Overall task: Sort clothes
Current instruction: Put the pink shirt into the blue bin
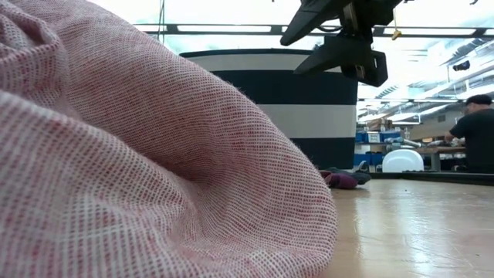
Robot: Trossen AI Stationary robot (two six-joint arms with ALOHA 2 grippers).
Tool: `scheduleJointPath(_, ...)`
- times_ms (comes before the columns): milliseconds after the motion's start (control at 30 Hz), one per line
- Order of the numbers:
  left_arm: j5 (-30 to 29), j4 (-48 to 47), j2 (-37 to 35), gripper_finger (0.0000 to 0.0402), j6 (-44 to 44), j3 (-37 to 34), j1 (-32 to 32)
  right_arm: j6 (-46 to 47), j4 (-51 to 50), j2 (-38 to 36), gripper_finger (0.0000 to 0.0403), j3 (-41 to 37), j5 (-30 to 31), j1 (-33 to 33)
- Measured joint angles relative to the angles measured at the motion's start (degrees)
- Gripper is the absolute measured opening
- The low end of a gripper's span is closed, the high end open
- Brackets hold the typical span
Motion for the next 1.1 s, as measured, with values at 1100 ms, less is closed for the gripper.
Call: scheduleJointPath(1100, -2.4, 33.09, 7.24, 0.0007, -15.13, -22.94, 2.98, 0.57, 0.61, 0.0, 0.0169, 0.0, -6.5, 0.15)
